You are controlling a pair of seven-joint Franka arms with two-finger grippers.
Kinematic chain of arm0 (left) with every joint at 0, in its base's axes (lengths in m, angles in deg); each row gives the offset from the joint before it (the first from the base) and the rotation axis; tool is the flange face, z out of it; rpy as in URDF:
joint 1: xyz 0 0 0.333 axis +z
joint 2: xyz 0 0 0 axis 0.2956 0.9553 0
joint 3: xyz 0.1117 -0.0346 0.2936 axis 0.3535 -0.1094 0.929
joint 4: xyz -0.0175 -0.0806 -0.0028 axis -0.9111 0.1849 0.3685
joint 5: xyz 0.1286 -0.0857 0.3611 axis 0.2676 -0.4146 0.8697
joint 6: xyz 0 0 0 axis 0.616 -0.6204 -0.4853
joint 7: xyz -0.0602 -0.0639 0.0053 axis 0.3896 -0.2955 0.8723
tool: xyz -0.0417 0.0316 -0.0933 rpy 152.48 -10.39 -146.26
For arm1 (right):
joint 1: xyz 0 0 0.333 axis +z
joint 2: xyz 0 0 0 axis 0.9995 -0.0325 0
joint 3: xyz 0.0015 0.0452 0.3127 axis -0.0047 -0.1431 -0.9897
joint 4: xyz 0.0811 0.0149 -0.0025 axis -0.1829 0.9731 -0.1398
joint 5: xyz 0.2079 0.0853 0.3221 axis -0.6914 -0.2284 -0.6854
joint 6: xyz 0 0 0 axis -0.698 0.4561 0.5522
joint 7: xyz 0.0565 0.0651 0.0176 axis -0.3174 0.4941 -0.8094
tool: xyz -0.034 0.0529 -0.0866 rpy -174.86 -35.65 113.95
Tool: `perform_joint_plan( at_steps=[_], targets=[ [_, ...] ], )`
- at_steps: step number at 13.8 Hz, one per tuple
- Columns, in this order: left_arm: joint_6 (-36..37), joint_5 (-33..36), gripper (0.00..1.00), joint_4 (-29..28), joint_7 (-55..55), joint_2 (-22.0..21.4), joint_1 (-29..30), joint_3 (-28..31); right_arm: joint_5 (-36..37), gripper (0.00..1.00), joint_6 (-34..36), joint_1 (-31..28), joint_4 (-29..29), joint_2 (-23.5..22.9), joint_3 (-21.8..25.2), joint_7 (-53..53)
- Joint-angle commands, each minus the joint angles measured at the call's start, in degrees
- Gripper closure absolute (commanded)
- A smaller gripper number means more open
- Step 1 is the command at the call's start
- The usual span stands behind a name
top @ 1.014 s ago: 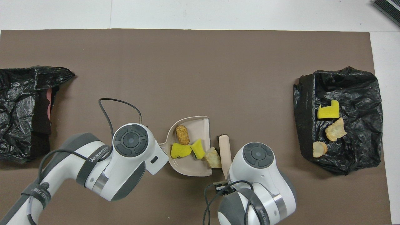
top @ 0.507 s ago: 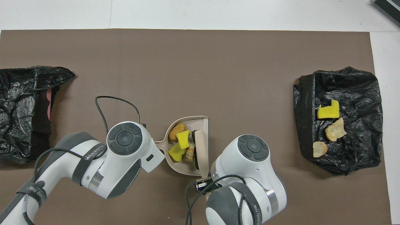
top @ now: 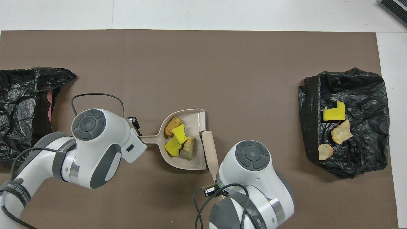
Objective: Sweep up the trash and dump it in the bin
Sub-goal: 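Sweep the remaining chunks into the dustpan with the right gripper's brush, then carry the loaded dustpan to the other bag with the left gripper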
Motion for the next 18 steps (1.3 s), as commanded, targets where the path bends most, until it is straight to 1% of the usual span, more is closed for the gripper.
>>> perform_joint_plan(
  at_steps=[1, 2, 4, 5, 7, 8, 9, 10, 13, 14, 15, 17, 18],
  targets=[
    [-1.9, -6.4, 1.0, 0.4, -9.0, 0.6, 4.0, -0.2, 4.5, 1.0, 5.9, -0.6, -3.2, 2.6, -2.2, 8.4],
    [-1.9, -7.7, 1.0, 1.8, -11.4, 1.5, 4.9, -0.2, 4.4, 1.0, 8.3, -0.6, -3.8, 5.0, -2.1, 9.8],
    [0.1, -7.8, 1.0, 7.8, -16.3, 4.9, 7.7, -0.2, 3.9, 1.0, 12.1, -0.7, -3.5, 10.3, -2.1, 13.0],
    [2.8, -7.8, 1.0, 10.5, -17.6, 6.1, 8.7, -0.1, 3.2, 1.0, 12.8, -0.7, -2.9, 11.1, -2.3, 14.5],
    [8.3, -7.5, 1.0, 16.3, -19.1, 7.7, 12.4, -0.1, -4.5, 1.0, 10.8, -0.6, -1.5, 11.2, -2.8, 14.2],
    [11.0, -7.0, 1.0, 19.0, -20.3, 8.1, 13.7, -0.1, -5.5, 1.0, 8.4, -0.4, -1.4, 9.5, -3.1, 14.8],
    [13.9, -6.9, 1.0, 21.3, -21.1, 8.4, 15.2, 0.1, -5.6, 1.0, 7.0, 0.1, -1.4, 7.1, -5.2, 15.5],
    [16.0, -6.3, 1.0, 23.0, -21.2, 8.4, 16.6, 0.1, -5.6, 1.0, 4.7, 0.3, -1.4, 5.7, -7.2, 17.9],
    [21.5, -1.6, 1.0, 28.0, -21.7, 8.3, 19.6, 0.3, -4.9, 1.0, -4.2, 0.7, -1.8, -0.2, -11.9, 24.0],
    [23.3, -0.2, 1.0, 29.2, -22.0, 8.0, 20.8, 0.4, -4.6, 1.0, -7.5, 1.5, -1.8, -2.2, -12.0, 24.4],
    [25.0, 1.2, 1.0, 30.7, -22.0, 7.7, 22.5, 0.4, -3.5, 1.0, -9.1, 2.1, -1.8, -5.0, -12.4, 25.1],
    [28.6, 3.7, 1.0, 34.1, -25.1, 7.8, 26.1, 0.4, -0.2, 1.0, -10.6, 2.1, -1.4, -7.1, -12.9, 27.1],
    [28.8, 4.0, 1.0, 34.3, -27.2, 7.8, 28.6, 0.4, 0.1, 1.0, -10.7, 2.2, -1.2, -8.1, -12.9, 27.0]
  ],
)
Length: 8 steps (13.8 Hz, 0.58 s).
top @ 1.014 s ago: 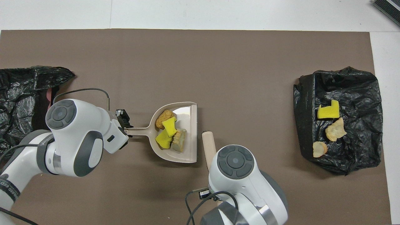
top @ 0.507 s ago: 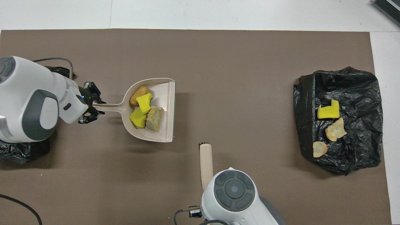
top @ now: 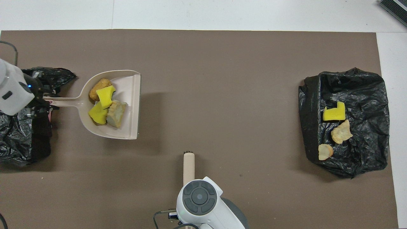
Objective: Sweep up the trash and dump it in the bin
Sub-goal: 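Carry the loaded dustpan to the other bag with the left gripper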
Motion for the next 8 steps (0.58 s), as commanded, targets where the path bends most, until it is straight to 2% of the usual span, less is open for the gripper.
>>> perform_joint_plan(
  at_steps=[1, 4, 5, 6, 7, 8],
  targets=[
    [2.5, 1.6, 1.0, 2.6, -6.0, 0.5, 6.3, -0.5, 2.6, 1.0, -1.1, 0.0, 0.0, -2.6, -0.5, 1.0],
    [0.6, 2.7, 1.0, 3.0, -15.9, 0.8, 12.1, -0.4, 3.4, 1.0, -1.1, -0.1, 0.5, -2.9, -0.5, 0.7],
    [0.4, 3.4, 1.0, 3.0, -17.5, 0.8, 14.1, -0.3, 3.4, 0.8, -1.2, -0.3, 0.4, -3.3, -0.5, 0.6],
    [0.3, 4.8, 1.0, 3.2, -18.1, 0.9, 15.9, -0.3, 3.4, 0.21, -1.2, -0.6, 0.1, -3.9, -0.4, -0.1],
    [0.1, 6.2, 1.0, 4.3, -18.5, 1.1, 17.6, -0.3, 3.7, 0.0, -1.1, -0.8, -0.8, -4.7, -0.4, -1.3],
    [-0.5, 7.0, 1.0, 5.3, -19.5, 1.5, 19.8, -0.3, 4.0, 0.0, -1.1, -1.2, -1.9, -4.8, 0.0, -1.7]
  ],
)
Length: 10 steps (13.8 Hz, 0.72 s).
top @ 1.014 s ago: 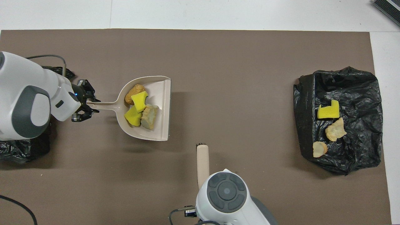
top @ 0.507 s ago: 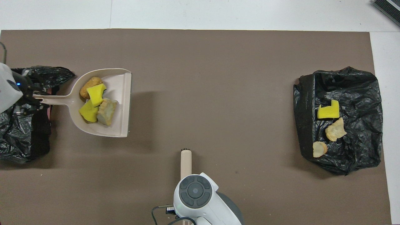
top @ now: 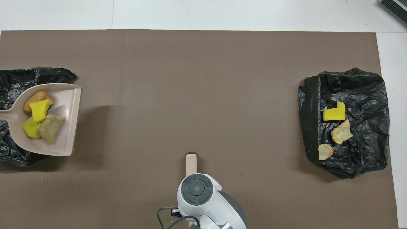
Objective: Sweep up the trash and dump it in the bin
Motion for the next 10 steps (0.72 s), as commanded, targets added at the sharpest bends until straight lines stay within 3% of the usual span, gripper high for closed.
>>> perform_joint_plan(
  at_steps=[1, 6, 8, 10],
  targets=[
    [-1.4, 2.8, 1.0, 3.7, -2.2, 1.4, 5.0, -0.8, 2.7, 0.0, -0.8, -1.5, -2.8, -1.4, 0.6, -1.4],
    [-8.7, 13.2, 1.0, 4.0, -1.7, 0.7, 6.9, -0.8, 6.6, 0.0, 1.8, -3.1, -5.7, 5.9, 12.4, -5.1],
    [-13.2, 21.2, 1.0, 3.8, -0.4, 0.5, 5.7, -0.8, 6.7, 0.0, 4.0, -3.1, -7.9, 6.6, 18.0, -9.7],
    [-16.9, 28.3, 1.0, 1.8, 4.1, -0.1, 5.1, -0.8, 12.1, 0.0, 6.4, -3.1, -11.4, 6.4, 22.2, -13.9]
  ],
)
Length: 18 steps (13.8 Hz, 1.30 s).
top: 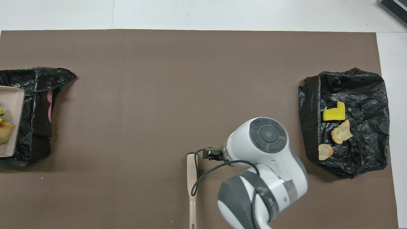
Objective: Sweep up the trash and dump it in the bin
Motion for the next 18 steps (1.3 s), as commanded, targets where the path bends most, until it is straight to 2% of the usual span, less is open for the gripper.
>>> perform_joint_plan(
  at_steps=[1, 4, 6, 10, 12, 13, 15, 18],
  targets=[
    [-3.3, 8.9, 1.0, -1.7, 5.2, -1.0, -1.3, 0.2, 8.2, 0.0, 3.7, 0.0, -4.3, -0.1, 3.9, -4.8],
    [-3.4, 17.3, 1.0, -2.9, 12.9, -1.8, -1.5, 0.0, 10.1, 0.0, 7.8, 0.5, -9.3, 0.1, 13.0, -11.4],
    [-3.2, 20.6, 1.0, -2.3, 15.7, -1.9, -2.9, 0.0, 10.2, 0.0, 10.9, 0.3, -12.2, 0.6, 18.4, -16.6],
    [-2.1, 25.6, 1.0, -0.1, 17.6, -2.4, -5.2, 0.0, 10.4, 0.0, 19.1, 0.1, -16.5, 4.5, 26.1, -22.5],
    [0.8, 25.6, 1.0, -0.1, 17.6, -3.4, -6.2, -0.3, 10.1, 0.0, 20.6, 0.0, -16.8, 5.7, 28.7, -24.5],
    [2.0, 25.9, 1.0, -0.2, 17.7, -4.3, -7.1, -0.3, 10.4, 0.0, 21.9, -0.1, -19.4, 5.7, 30.2, -26.1],
    [2.6, 28.2, 1.0, -0.2, 18.3, -4.7, -8.9, -0.3, 11.1, 0.0, 30.1, -0.2, -27.3, 4.7, 31.6, -31.2],
    [2.8, 34.0, 1.0, -0.3, 24.7, -5.1, -10.1, -0.4, 13.0, 0.0, 30.4, -0.4, -25.1, 6.5, 31.3, -32.0]
  ],
)
